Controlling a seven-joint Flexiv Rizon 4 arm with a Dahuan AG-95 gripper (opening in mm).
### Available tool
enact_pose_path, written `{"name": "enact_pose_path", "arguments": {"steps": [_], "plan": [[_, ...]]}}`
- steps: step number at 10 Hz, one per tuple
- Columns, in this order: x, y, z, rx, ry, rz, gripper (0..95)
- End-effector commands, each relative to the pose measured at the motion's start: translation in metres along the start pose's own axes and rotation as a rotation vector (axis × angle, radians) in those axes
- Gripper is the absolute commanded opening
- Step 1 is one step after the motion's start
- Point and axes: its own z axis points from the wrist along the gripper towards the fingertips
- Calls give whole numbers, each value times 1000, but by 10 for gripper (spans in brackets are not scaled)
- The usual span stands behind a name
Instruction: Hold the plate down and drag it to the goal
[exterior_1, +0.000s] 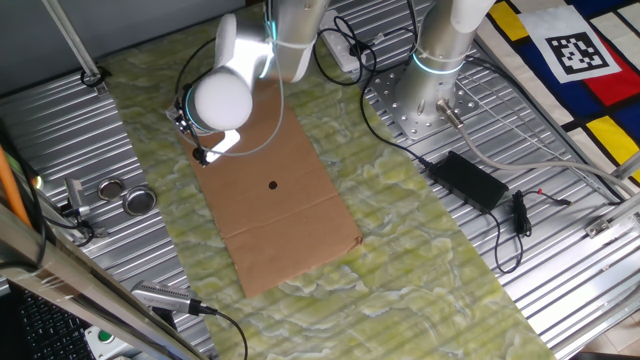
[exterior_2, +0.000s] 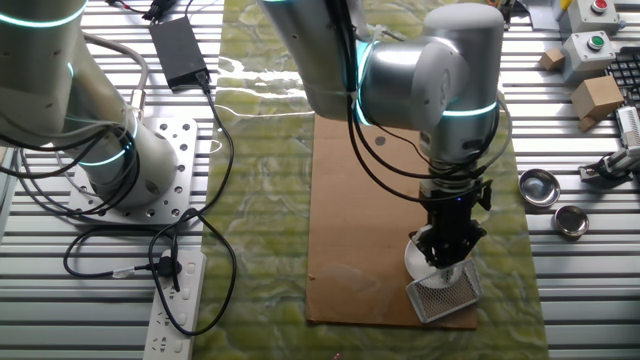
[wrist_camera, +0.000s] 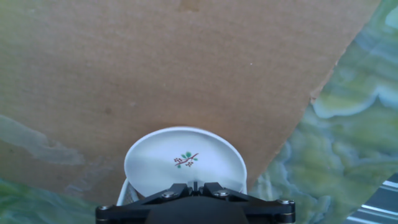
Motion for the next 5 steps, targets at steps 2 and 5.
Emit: {"name": "enact_pose_path", "arguments": {"steps": [2,5], "plan": [[0,1,-2,-13,-3,6,0],[-3,0,-5,-31,-10,20,0]]}}
